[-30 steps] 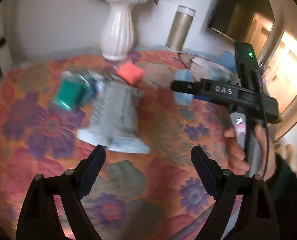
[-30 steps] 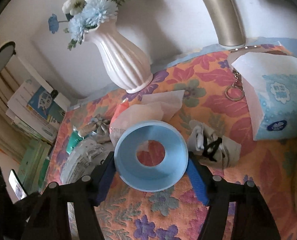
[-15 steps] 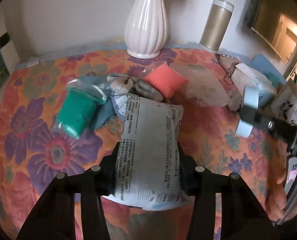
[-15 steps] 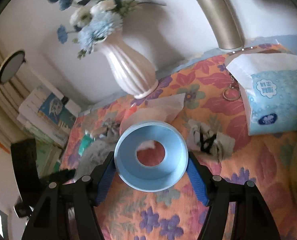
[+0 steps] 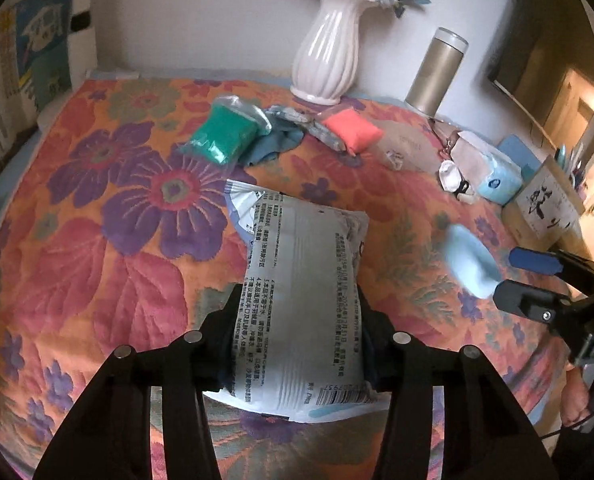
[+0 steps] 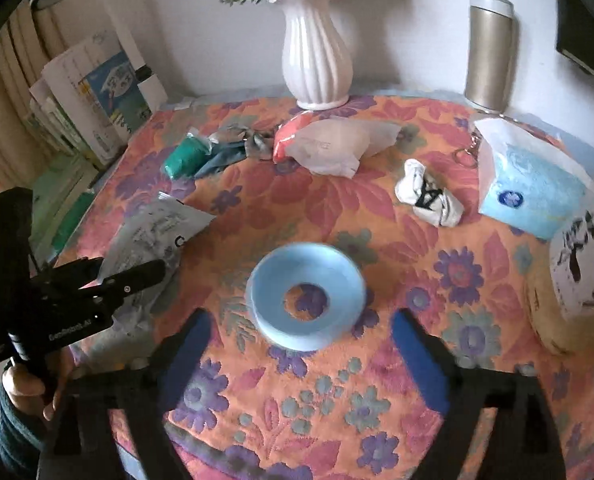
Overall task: Organize soft objects
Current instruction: 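Grasp the blue ring with the right gripper while the left grasps the silver bag, then carry the blue ring and silver bag in both grippers to the wicker tray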
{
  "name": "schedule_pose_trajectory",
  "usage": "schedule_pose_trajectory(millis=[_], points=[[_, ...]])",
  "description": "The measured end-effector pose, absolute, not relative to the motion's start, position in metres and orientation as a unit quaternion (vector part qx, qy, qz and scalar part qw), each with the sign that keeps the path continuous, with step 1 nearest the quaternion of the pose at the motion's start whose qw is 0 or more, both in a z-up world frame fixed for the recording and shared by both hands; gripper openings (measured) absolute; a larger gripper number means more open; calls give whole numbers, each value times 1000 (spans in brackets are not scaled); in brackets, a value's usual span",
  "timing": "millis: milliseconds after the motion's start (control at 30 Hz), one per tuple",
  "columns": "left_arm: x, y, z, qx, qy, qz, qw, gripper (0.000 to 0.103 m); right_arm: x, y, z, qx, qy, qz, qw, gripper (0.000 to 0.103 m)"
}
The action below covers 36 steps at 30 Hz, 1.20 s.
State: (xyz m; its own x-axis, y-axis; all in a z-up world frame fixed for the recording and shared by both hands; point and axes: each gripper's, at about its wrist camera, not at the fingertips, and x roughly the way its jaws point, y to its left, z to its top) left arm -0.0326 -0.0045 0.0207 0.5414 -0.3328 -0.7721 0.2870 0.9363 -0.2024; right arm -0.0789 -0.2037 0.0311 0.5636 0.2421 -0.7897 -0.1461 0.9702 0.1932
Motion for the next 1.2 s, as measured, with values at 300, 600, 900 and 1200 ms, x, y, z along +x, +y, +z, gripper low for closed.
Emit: schedule_pose_trajectory(millis=[300, 600, 900, 1200], points=[[-33, -10, 20, -15, 445, -177, 878, 51, -77, -200, 7, 69, 464, 86, 879, 93], [-38, -14, 22, 5, 438, -179, 881, 46, -75, -186, 6, 30, 443, 50, 894, 65], [-74, -57, 46, 8, 416, -247, 875, 46, -123, -226, 34, 65, 423, 44, 903, 65], [-115, -159, 78, 71, 378, -354, 852, 46, -195, -303, 71, 119, 379, -1, 918, 65]])
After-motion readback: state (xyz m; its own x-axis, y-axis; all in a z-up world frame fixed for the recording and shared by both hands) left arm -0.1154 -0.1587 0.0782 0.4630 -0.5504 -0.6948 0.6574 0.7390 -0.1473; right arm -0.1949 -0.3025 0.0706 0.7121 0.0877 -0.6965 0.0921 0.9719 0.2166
